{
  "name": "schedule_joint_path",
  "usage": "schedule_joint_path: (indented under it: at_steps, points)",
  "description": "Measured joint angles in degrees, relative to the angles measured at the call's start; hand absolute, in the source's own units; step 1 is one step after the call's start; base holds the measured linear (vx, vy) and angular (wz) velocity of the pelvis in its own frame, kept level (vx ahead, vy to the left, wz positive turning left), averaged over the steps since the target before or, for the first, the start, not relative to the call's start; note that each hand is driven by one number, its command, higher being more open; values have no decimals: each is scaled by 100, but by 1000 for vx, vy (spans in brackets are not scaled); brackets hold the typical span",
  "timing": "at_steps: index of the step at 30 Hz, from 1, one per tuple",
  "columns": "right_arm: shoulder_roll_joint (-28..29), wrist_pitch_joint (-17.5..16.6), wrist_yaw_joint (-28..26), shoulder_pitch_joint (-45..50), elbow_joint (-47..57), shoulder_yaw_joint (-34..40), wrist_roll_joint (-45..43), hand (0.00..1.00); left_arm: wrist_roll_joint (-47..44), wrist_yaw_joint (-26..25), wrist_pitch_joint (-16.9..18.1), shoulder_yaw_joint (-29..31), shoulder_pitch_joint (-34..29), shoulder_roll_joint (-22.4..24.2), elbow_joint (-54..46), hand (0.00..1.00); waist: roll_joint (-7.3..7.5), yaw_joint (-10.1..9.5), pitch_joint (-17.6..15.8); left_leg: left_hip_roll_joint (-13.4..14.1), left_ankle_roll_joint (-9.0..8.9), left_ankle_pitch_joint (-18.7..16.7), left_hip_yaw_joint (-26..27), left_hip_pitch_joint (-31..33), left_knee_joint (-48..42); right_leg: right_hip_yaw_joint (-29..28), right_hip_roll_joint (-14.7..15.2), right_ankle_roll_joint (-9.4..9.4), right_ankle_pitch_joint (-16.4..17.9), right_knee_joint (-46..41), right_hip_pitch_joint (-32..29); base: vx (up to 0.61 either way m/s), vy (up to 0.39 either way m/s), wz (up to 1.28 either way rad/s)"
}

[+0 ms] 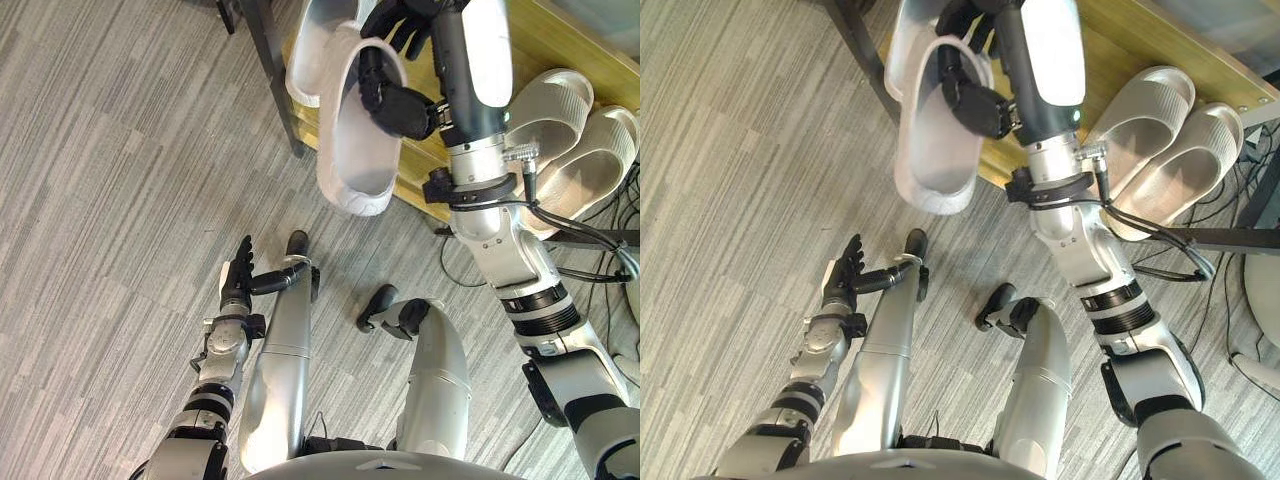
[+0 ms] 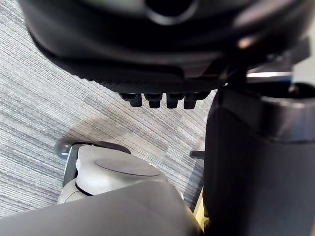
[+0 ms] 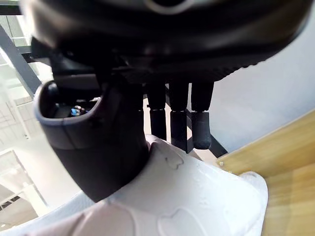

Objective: Organize the slippers on the shoe rack

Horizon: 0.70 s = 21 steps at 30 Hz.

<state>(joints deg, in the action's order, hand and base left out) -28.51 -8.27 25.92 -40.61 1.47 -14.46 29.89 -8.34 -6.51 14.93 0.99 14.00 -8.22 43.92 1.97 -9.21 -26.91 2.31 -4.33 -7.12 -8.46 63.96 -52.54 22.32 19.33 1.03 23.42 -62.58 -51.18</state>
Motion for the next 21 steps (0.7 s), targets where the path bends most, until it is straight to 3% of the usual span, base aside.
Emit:
schedule_joint_path:
  at_steps: [21]
  points:
    - [-629, 215, 272, -1329, -2498, 192, -51, 0, -13, -188, 205, -94, 90, 88, -112, 100, 35, -77, 21, -183, 67, 2, -1, 489, -216, 40, 278, 3, 162, -372, -412, 4, 12, 5]
